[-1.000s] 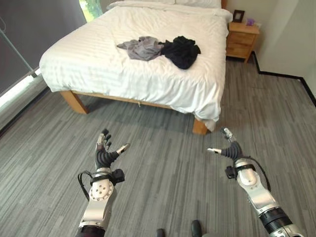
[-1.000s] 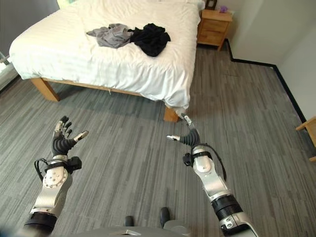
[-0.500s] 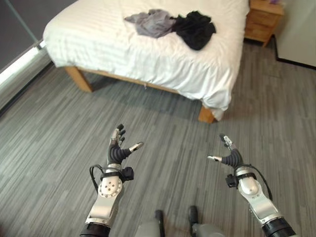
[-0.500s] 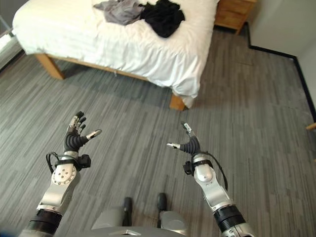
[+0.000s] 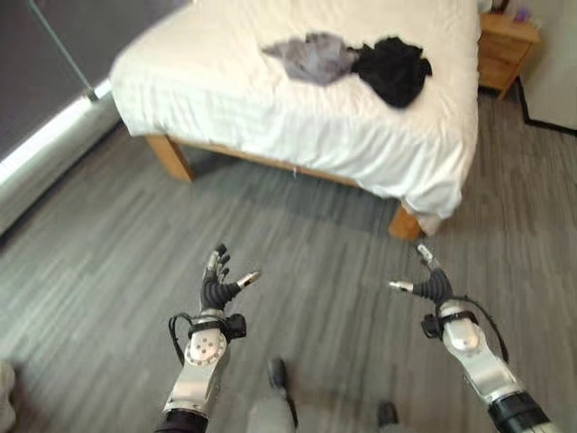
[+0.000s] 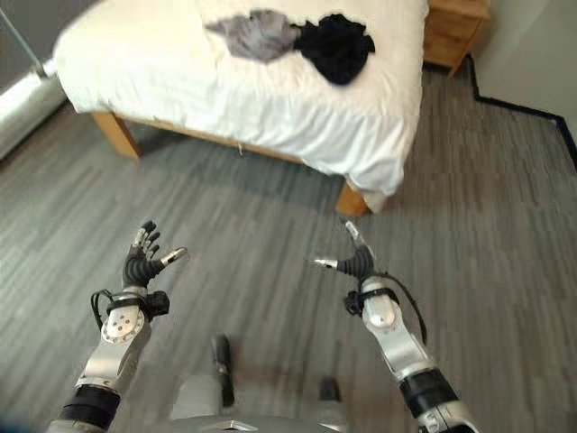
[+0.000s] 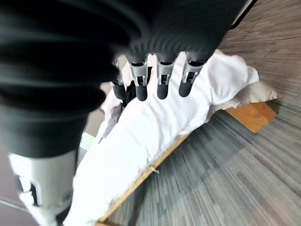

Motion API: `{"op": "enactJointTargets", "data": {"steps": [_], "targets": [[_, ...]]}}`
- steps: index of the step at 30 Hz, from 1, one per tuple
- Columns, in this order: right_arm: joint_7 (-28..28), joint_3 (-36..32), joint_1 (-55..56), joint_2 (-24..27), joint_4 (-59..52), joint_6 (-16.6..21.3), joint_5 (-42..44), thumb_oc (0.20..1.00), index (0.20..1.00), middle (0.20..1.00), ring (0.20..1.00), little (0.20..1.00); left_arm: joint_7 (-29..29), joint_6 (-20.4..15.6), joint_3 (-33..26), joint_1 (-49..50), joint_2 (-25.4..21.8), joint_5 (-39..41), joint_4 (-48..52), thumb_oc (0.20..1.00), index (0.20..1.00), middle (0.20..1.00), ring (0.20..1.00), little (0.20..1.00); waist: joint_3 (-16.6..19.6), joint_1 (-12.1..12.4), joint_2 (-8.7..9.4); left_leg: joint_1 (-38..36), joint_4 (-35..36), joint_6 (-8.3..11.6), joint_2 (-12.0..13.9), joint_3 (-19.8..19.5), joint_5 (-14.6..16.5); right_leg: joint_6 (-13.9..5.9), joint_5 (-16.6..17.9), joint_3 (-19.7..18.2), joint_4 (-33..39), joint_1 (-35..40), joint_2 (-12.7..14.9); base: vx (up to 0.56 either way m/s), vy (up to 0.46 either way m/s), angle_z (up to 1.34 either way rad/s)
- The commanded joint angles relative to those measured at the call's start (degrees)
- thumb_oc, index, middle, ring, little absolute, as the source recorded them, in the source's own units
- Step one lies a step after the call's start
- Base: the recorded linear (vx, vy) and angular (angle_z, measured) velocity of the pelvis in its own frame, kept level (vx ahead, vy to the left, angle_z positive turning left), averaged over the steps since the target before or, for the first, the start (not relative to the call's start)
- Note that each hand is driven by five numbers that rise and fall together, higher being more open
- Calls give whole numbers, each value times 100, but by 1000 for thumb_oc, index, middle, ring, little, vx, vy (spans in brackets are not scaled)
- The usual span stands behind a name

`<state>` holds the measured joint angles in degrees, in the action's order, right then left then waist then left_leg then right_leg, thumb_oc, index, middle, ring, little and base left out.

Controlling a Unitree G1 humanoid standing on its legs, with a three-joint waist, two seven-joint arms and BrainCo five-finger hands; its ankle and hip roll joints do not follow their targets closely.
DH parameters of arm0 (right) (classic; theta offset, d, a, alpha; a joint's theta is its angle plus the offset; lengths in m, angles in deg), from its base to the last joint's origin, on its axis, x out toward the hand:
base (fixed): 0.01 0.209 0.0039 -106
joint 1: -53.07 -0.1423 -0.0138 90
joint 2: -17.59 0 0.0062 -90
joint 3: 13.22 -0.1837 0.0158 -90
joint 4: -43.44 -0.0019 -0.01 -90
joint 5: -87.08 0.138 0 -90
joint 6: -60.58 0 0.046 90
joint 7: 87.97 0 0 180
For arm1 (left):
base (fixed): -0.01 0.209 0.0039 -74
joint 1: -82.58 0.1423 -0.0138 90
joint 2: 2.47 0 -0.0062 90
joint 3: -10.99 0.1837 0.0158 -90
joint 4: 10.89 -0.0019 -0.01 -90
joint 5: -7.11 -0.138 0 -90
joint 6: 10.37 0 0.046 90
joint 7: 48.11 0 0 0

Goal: Pick up bed clothes into laundry basket.

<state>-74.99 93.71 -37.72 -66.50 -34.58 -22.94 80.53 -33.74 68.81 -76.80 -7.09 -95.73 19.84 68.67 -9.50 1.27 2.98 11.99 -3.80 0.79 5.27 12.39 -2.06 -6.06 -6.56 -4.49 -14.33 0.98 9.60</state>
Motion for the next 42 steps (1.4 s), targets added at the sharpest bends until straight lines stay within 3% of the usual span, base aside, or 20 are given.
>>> {"op": "enactJointTargets", "data": {"steps": [1, 3, 5, 7, 11, 14, 15, 20, 22, 23, 24, 25, 27, 29, 30, 32, 34, 37, 40, 42], "targets": [[17, -344, -685, -157, -76, 311, -150, 1000, 1000, 1000, 1000, 1000, -171, -392, -260, 442, -650, -45, 375, 1000, 1000, 1000, 1000, 1000, 4, -32, 70, -204, 880, 70, 93, -215, -750, -316, 1218, 406, -1873, -639, -307, 292, 160, 32], [106, -405, -770, -170, -71, 320, -109, 1000, 1000, 1000, 1000, 1000, -137, -403, -217, 336, -676, 3, 199, 1000, 1000, 1000, 1000, 1000, -13, -105, 21, -348, 880, 78, 140, -187, -637, -256, 1040, 734, -1893, -1005, -183, 333, 111, 71], [108, -445, -818, -128, -162, 317, -120, 1000, 1000, 1000, 1000, 1000, -136, -377, -217, 283, -670, 137, 135, 1000, 1000, 1000, 1000, 1000, -33, -201, 80, -525, 880, 167, 81, -207, -459, -171, 624, 1073, -1077, -1141, -171, 407, 14, 51], [112, -459, -843, -41, -230, 308, -169, 1000, 1000, 1000, 1000, 1000, -147, -359, -216, 267, -642, 177, 144, 1000, 1000, 1000, 1000, 1000, -28, -308, 153, -666, 880, 254, 12, -238, -286, -151, 563, 1230, 74, -1125, -293, 415, -64, 67], [192, -496, -1066, 58, -165, 246, -220, 1000, 1000, 1000, 1000, 1000, -179, -302, -248, 173, -534, 167, -2, 1000, 1000, 1000, 1000, 1000, 32, -449, 246, -1140, 880, 356, -98, -243, 201, -368, 1304, 1794, 1884, -1488, -274, 469, -37, 34], [198, -510, -1151, 133, -113, 197, -374, 1000, 1000, 1000, 1000, 1000, -259, -268, -262, 189, -483, 39, -53, 1000, 1000, 1000, 1000, 1000, 53, -453, 220, -1492, 880, 409, -64, -46, 462, -454, 1338, 2408, 1933, -1789, -133, 387, -22, 9], [259, -525, -1117, 263, -110, 184, -563, 1000, 1000, 1000, 1000, 1000, -306, -304, -188, 195, -395, -65, -105, 1000, 1000, 1000, 1000, 1000, 95, -545, 244, -1863, 880, 376, -136, 32, 756, -442, 1373, 2582, 1933, -1746, -59, 714, -47, 14], [264, -672, -889, 657, 24, 75, -897, 1000, 1000, 1000, 1000, 1000, -391, -285, -86, 338, -305, -106, -242, 1000, 1000, 1000, 1000, 1000, 238, -710, 135, -2441, 743, 494, -198, -77, 913, -324, 1646, 2586, 1919, -1306, -36, 533, -75, 27], [298, -692, -1049, 940, 264, -6, -1009, 1000, 1000, 1000, 1000, 1000, -556, -329, -83, 431, -386, 27, -241, 1000, 1000, 1000, 1000, 1000, 225, -661, 104, -1987, -968, 856, 151, 71, 273, -90, 1427, 2695, 1933, -855, -121, 369, -187, 39], [300, -690, -1060, 940, 274, -2, -1007, 1000, 1000, 1000, 1000, 1000, -559, -330, -85, 425, -388, 30, -243, 1000, 1000, 1000, 1000, 1000, 224, -665, 94, -1943, -1040, 870, 178, 60, 306, -77, 1422, 2701, 1933, -863, -138, 335, -205, -18], [273, -701, -1173, 1096, 327, -40, -926, 1000, 1000, 1000, 1000, 1000, -540, -340, -142, 477, -493, 48, -200, 1000, 1000, 1000, 1000, 1000, 112, -553, 245, -1204, -2528, 998, 108, -217, -229, 143, 1207, 2483, 1933, -660, -190, 330, -201, -64], [283, -728, -1255, 1208, 442, -56, -800, 1000, 1000, 1000, 1000, 1000, -464, -363, -124, 402, -511, 47, -236, 1000, 1000, 1000, 1000, 1000, 9, -451, 361, -715, -3138, 998, 106, -323, -149, 194, 1094, 2354, 1933, -510, -170, 424, -228, -112], [281, -811, -1264, 1316, 447, -55, -739, 1000, 1000, 1000, 1000, 1000, -446, -370, -133, 376, -544, 43, -220, 1000, 1000, 1000, 1000, 1000, -50, -412, 442, -269, -3348, 884, 204, -330, -4, 188, 1025, 2271, 1933, -462, -140, 183, -66, -130], [256, -943, -1217, 1508, 381, -97, -793, 1000, 1000, 1000, 1000, 1000, -497, -373, -258, 486, -560, 101, -100, 1000, 1000, 1000, 1000, 1000, -114, -288, 467, 74, -2895, 694, 404, -214, 221, 130, 890, 2028, 1933, -282, -163, 343, 108, -87], [319, -1044, -1178, 1689, 338, -100, -1005, 1000, 1000, 1000, 1000, 1000, -548, -390, -367, 717, -545, 99, 37, 1000, 1000, 1000, 1000, 1000, -87, -202, 341, 36, -1631, 546, 372, -197, 340, 23, 775, 1817, 1933, -131, -246, 511, 277, -86], [317, -1138, -1128, 1733, 276, -122, -1194, 1000, 1000, 1000, 1000, 1000, -563, -377, -485, 902, -505, 70, 67, 1000, 1000, 1000, 1000, 1000, -43, -70, 170, -29, -63, 588, 261, -261, -317, -84, 629, 1571, 1933, 26, -313, 406, 262, -142], [451, -1244, -1143, 1870, 375, -133, -1244, 1000, 1000, 1000, 1000, 1000, -534, -401, -422, 869, -494, 106, 48, 1000, 1000, 1000, 1000, 1000, -7, -6, 93, 156, 663, 697, 298, -201, -690, -119, 495, 1479, 1933, 275, -318, 378, 194, -108], [376, -1466, -880, 1996, 76, -137, -1538, 1000, 1000, 1000, 1000, 1000, -716, -340, -351, 1057, -504, 44, 139, 1000, 1000, 1000, 1000, 1000, 178, -45, 21, -230, 880, 493, 163, -171, -608, -179, 485, 1418, 1712, 592, -282, 392, 232, -54], [495, -1320, -1157, 1938, 95, -162, -1716, 1000, 1000, 1000, 1000, 1000, -725, -357, -210, 906, -740, -84, 147, 1000, 1000, 1000, 1000, 1000, -42, -130, -40, -678, 880, 282, 187, -39, -474, -470, 903, 1298, -387, -475, -186, 134, 167, -57], [613, -1098, -1540, 1867, 416, -227, -1677, 1000, 1000, 1000, 1000, 1000, -700, -396, -107, 776, -885, -35, 138, 1000, 1000, 1000, 1000, 1000, -145, -120, -124, -723, 880, 281, 306, 32, -491, -507, 1059, 1390, -1044, -1053, -139, 59, 91, -69]]}}
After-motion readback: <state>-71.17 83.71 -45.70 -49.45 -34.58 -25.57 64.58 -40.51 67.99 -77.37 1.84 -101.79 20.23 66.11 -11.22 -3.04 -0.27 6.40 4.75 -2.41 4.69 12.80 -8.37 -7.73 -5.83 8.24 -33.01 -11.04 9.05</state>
